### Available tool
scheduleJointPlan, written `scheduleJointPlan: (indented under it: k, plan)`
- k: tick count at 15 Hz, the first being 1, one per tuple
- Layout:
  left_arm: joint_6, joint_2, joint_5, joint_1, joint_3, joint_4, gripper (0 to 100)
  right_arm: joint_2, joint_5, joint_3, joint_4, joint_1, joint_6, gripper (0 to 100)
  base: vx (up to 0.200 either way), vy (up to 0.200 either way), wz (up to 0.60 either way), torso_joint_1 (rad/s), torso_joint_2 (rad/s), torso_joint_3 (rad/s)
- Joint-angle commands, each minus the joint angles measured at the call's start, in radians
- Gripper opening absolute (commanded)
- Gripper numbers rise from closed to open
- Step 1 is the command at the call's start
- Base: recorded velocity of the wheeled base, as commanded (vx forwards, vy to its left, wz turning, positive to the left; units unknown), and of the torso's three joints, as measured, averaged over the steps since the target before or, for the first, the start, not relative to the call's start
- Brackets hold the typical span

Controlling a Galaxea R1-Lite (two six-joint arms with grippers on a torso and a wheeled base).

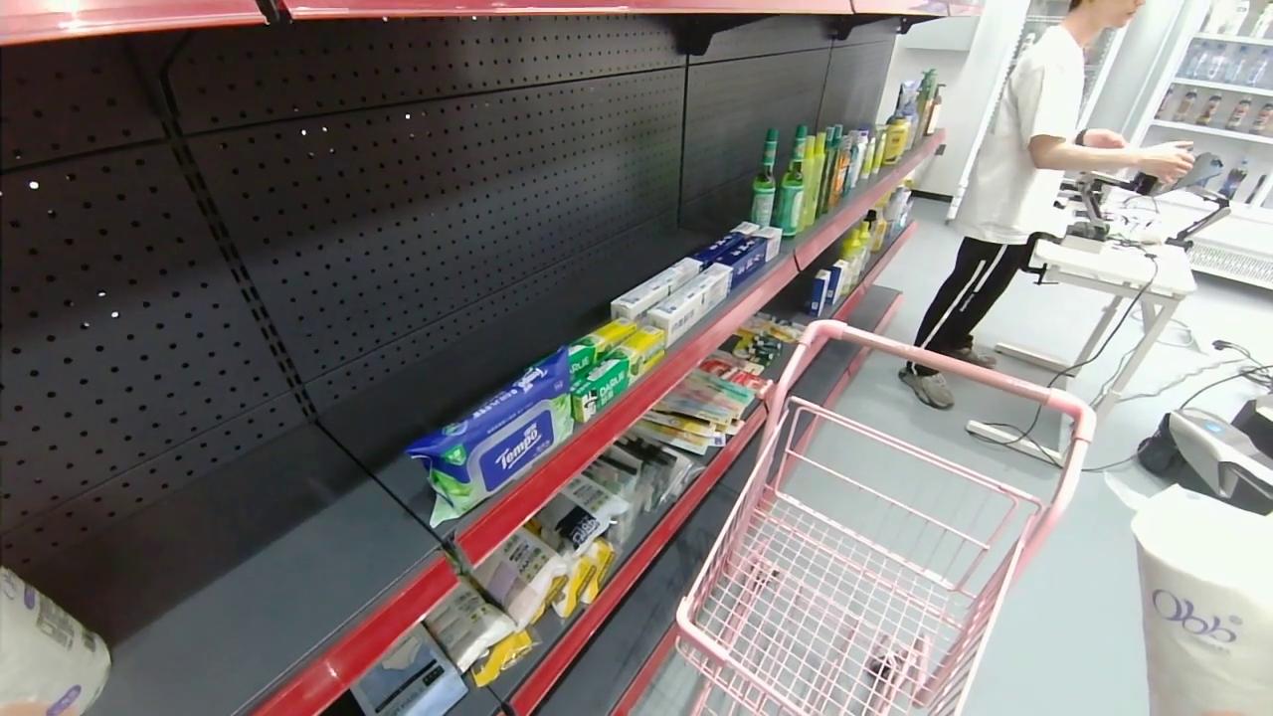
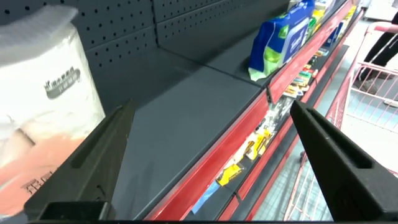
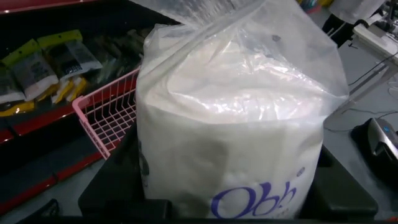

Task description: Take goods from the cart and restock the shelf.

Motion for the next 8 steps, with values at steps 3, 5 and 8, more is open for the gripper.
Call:
scheduleJointPlan:
  k: [3, 5, 8]
  plan:
    - [-0.001, 0.001, 0.000, 0.000, 0.000, 0.000, 100, 0.018, 0.000, 0.001, 0.001, 0.000, 0.000, 0, 0.000, 0.000, 0.00, 0.119, -0.25, -0.131]
    - [-0.001, 0.001, 0.002, 0.000, 0.000, -0.001, 100, 0.024, -0.002, 0.001, 0.001, 0.000, 0.000, 0, 0.000, 0.000, 0.00, 0.105, -0.21, -0.115]
    - [-0.001, 0.001, 0.000, 0.002, 0.000, -0.001, 100, 0.026, -0.002, 0.001, 0.001, 0.000, 0.000, 0, 0.000, 0.000, 0.00, 0.097, -0.19, -0.105]
